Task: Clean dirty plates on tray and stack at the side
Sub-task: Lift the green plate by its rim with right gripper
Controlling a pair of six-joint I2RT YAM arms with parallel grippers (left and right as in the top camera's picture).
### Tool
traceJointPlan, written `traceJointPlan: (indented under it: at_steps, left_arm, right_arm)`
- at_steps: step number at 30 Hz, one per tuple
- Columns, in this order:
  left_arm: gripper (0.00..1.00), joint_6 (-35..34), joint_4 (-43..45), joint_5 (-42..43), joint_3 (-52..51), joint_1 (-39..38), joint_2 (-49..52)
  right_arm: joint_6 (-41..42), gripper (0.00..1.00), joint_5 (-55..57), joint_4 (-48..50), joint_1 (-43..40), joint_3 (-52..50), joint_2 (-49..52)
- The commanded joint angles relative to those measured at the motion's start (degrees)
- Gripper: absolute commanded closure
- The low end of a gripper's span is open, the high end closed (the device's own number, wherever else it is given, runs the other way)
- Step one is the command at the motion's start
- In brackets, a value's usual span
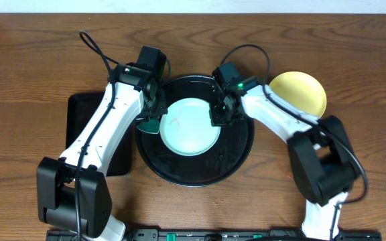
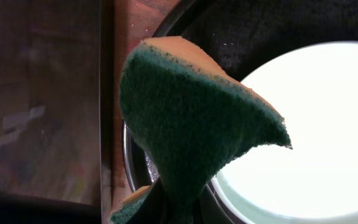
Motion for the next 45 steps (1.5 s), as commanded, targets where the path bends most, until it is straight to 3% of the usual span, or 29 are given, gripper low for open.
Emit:
traceJointPlan:
  at_steps: [1, 11, 16, 27, 40, 45]
  left_arm:
    - [0.93, -0.9, -0.09, 0.35, 0.04, 0.17, 0.15]
    - [0.92, -0.9, -0.09, 0.35, 0.04, 0.17, 0.15]
    - [0.92, -0.9, -0.09, 0.33, 0.04, 0.17, 0.15]
    - [0.92, -0.9, -0.11, 0.33, 0.04, 0.17, 0.15]
    - [0.92, -0.9, -0.11, 0.31, 0.04, 0.17, 0.15]
    - [0.92, -0.9, -0.11, 0.31, 0.04, 0.17, 0.15]
  right_arm:
    - [-3.39, 0.99, 13.64, -0.68, 1.16, 0.26, -9.31]
    - [-6.49, 0.99, 39.56, -1.31, 7.65, 0.26, -16.65]
    - [-6.51, 0.99, 58.62, -1.51, 15.06, 0.26, -17.4]
    - [-9.25, 0.99, 79.52, -1.46, 23.21, 0.26, -17.38]
    - [-9.2, 0.99, 81.05, -1.51, 23.76, 0.26, -17.4]
    - [-9.2, 0.99, 72.3, -2.12, 23.5, 0.26, -17.4]
